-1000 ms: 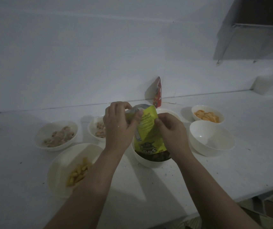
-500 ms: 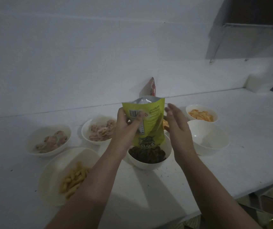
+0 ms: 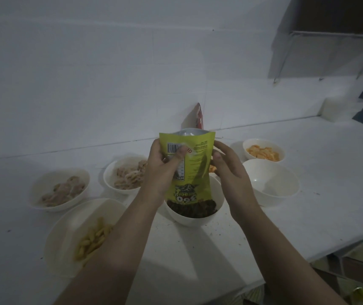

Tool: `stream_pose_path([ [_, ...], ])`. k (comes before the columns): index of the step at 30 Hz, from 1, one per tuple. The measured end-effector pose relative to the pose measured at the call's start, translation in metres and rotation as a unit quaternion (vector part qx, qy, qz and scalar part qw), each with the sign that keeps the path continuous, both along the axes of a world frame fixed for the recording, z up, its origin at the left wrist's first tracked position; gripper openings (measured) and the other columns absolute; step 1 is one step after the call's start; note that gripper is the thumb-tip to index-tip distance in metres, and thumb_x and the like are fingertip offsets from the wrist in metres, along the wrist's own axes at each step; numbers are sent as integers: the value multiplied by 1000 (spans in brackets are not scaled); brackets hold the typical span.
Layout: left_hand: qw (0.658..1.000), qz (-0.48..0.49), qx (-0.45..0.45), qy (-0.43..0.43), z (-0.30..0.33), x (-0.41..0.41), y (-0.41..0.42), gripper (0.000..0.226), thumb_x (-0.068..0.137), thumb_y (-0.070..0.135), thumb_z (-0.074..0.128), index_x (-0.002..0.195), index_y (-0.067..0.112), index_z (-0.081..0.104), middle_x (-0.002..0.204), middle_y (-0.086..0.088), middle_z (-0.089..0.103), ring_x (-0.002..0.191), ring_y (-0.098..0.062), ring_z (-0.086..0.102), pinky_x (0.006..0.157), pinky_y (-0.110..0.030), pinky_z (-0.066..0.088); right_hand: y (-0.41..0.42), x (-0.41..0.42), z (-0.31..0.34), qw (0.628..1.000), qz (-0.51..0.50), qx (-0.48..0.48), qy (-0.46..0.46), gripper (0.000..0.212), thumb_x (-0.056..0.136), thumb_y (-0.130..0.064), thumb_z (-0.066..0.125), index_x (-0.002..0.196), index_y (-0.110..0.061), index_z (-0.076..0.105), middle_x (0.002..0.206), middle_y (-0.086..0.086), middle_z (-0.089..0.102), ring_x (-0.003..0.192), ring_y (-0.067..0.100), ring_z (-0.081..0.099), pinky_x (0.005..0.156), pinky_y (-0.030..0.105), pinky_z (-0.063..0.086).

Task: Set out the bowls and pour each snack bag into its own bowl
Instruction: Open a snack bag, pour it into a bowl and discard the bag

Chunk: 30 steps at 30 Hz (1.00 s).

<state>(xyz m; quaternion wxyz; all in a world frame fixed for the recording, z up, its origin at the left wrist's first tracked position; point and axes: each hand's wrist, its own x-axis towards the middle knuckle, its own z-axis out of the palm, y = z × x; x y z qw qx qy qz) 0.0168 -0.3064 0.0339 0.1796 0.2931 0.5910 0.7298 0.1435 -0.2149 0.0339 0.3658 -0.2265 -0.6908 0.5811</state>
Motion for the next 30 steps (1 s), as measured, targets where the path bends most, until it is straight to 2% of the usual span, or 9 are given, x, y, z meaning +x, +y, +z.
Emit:
stream_pose_path([
  [3,1000,-29,3,-3,-1,-2,-2,44,73,40,73,111,21,58,104,2,73,95,-15,72,79,-37,59,0,-1,2,999,22,-14,19,29,100,-31,54,127,-24,63,112,-14,72,102,-4,66,81,15,51],
  [7,998,-65,-6,1,-3,-4,-4,46,72,41,74,111,23,60,106,0,74,100,-21,71,86,-46,57,0,-4,7,997,44,-29,54,26,98,-23,60,122,-16,66,107,-4,76,98,6,71,75,17,54],
  [11,997,-55,33,-32,2,-7,-5,34,76,35,69,101,13,63,95,-1,74,91,-18,71,80,-41,57,5,-6,8,997,30,-34,67,22,95,-17,65,114,-8,70,102,2,78,96,16,73,76,25,57],
  [16,998,-22,56,-16,9,-9,-2,22,71,30,73,81,14,63,79,1,75,76,-16,72,68,-31,58,6,-7,8,994,38,-61,87,20,92,-11,67,109,-3,71,99,4,78,93,16,74,76,23,57],
  [18,998,-25,59,-2,9,-8,-2,21,72,29,73,83,13,64,78,3,75,75,-12,72,65,-26,56,7,-7,10,992,30,-65,102,16,91,-7,67,105,-1,72,92,1,79,86,14,73,74,23,57],
  [20,997,-47,55,7,7,-10,-3,23,74,28,72,91,14,65,85,4,76,82,-11,73,67,-23,56,7,-7,14,990,22,-65,126,14,91,-5,66,102,1,71,87,-2,78,82,12,73,71,21,57],
  [22,997,-71,38,18,3,-12,-5,26,75,28,71,99,18,67,95,5,77,92,-12,72,74,-25,58,8,-6,18,987,15,-62,146,16,91,-5,66,103,4,70,89,3,77,83,14,72,71,22,57],
  [27,997,-53,27,46,-3,-14,-4,23,78,31,72,100,23,70,97,3,77,92,-16,73,78,-30,59,8,-6,23,987,7,-40,157,15,90,-4,67,101,4,71,84,1,76,77,10,71,67,19,55],
  [30,994,-95,-3,59,-7,-19,-4,26,77,30,71,103,26,70,101,5,77,97,-15,72,83,-30,58,12,-4,26,980,1,-58,190,10,90,-4,66,98,1,69,85,2,74,81,13,69,70,24,56],
])
